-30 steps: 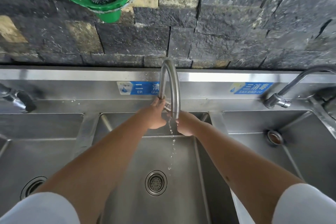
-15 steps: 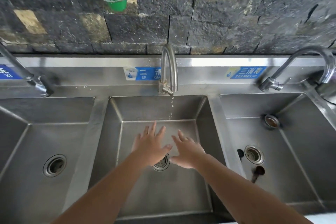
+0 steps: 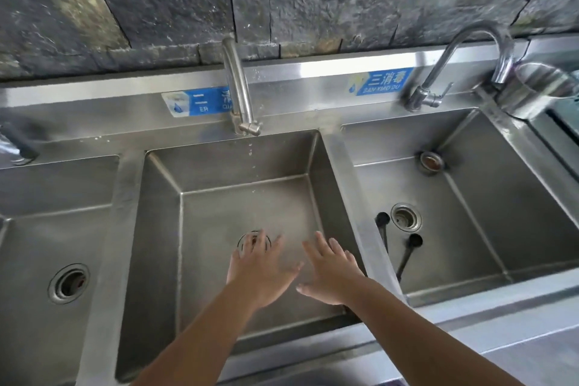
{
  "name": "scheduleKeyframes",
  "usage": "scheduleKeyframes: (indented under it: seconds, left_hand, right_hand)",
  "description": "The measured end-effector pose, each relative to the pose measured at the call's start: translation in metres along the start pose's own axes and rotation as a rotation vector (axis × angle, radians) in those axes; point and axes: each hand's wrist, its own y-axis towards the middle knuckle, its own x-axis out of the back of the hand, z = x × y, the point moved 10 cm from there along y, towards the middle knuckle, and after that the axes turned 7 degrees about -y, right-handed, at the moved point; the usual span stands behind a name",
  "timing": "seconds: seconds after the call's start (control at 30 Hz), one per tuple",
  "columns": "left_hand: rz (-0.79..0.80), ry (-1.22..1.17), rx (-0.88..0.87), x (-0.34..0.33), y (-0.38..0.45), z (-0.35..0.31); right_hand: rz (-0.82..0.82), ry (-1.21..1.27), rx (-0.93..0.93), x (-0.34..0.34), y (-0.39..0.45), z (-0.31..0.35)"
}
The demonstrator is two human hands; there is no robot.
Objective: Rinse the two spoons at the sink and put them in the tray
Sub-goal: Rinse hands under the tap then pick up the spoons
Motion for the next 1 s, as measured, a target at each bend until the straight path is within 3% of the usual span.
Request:
scheduleKeyframes:
  seconds: [0.23, 0.5, 0.6, 0.73, 0.83, 1.0]
  left_hand:
    - [0.069, -0.016, -0.201, -0.021, 0.035, -0.138]
    - [0.184, -0.155, -0.333, -0.095, 0.105, -0.286]
    - [0.256, -0.243, -0.201, -0.141, 0.142, -0.305]
    - [0.318, -0.42, 0.154, -0.202, 0.188, -0.294]
    - [0.223, -0.585, 0.398, -0.234, 0.218, -0.27]
    - [0.095, -0.612, 0.477, -0.266, 0.262, -0.257]
  right_hand:
    - [-0.107, 0.144, -0.163, 0.028, -0.033, -0.128]
    - [0.05, 0.395, -0.441, -0.013, -0.021, -0.298]
    - [0.14, 0.653, -0.551, -0.045, 0.001, -0.34]
    - [0.213, 0.859, -0.635, -0.087, 0.043, -0.372]
    - [0.236, 0.963, -0.739, -0.127, 0.066, -0.39]
    - [0.174, 1.123, -0.898, -0.166, 0.092, -0.403]
